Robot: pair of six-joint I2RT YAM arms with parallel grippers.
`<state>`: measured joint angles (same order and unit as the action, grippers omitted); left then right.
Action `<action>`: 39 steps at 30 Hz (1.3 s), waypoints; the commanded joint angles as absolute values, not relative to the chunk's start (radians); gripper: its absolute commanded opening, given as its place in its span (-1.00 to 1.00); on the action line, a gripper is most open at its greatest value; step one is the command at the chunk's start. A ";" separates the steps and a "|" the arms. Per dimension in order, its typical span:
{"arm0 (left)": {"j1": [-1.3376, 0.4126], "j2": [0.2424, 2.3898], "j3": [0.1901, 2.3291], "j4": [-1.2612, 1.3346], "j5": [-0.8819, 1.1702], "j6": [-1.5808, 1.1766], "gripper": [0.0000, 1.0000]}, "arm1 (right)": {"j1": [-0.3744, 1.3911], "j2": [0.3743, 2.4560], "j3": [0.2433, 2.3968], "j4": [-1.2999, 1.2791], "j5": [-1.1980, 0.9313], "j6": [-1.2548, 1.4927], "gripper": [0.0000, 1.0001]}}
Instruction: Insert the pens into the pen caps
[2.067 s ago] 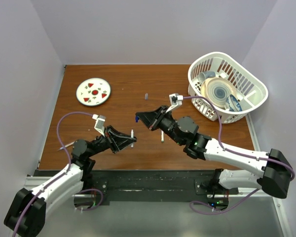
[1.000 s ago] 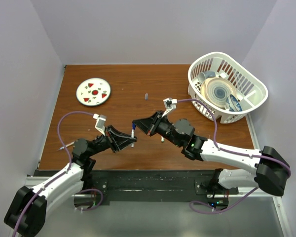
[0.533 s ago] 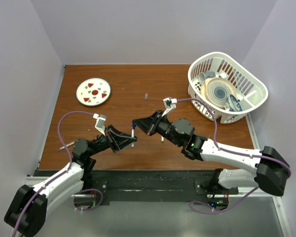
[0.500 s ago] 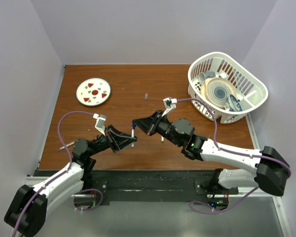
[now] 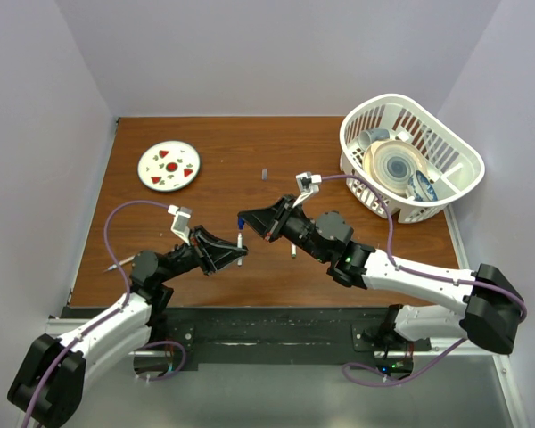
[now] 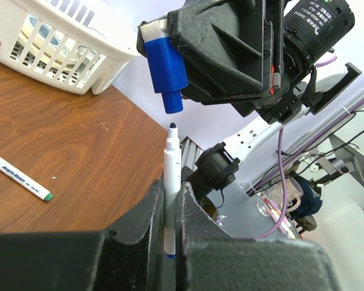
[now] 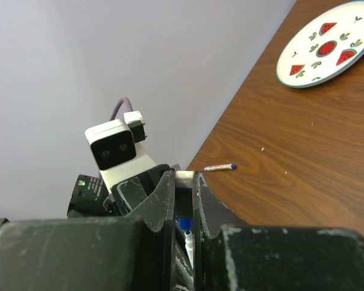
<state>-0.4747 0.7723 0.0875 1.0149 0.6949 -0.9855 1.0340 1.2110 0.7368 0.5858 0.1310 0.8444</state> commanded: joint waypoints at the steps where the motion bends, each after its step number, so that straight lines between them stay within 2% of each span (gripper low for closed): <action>1: -0.482 0.761 0.097 1.057 0.692 -0.988 -1.00 | 1.040 1.203 0.750 0.623 0.137 0.834 -1.00; 23: -0.482 0.769 0.095 1.054 0.670 -0.986 -1.00 | 1.083 1.158 0.551 0.652 0.120 0.836 -1.00; 30: -0.480 0.807 0.142 1.036 0.664 -0.950 -1.00 | 1.109 1.164 0.509 0.604 0.035 0.778 -1.00; 34: -0.480 0.810 0.199 0.907 0.660 -0.868 -1.00 | 1.111 1.183 0.495 0.548 -0.086 0.721 -1.00; 39: -0.480 0.837 0.212 0.896 0.617 -0.818 -1.00 | 1.112 1.212 0.457 0.574 -0.149 0.756 -1.00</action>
<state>-0.4934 0.8253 0.1154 0.8158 0.7757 -0.8940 1.0687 1.1660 0.5217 0.6945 0.0849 0.7650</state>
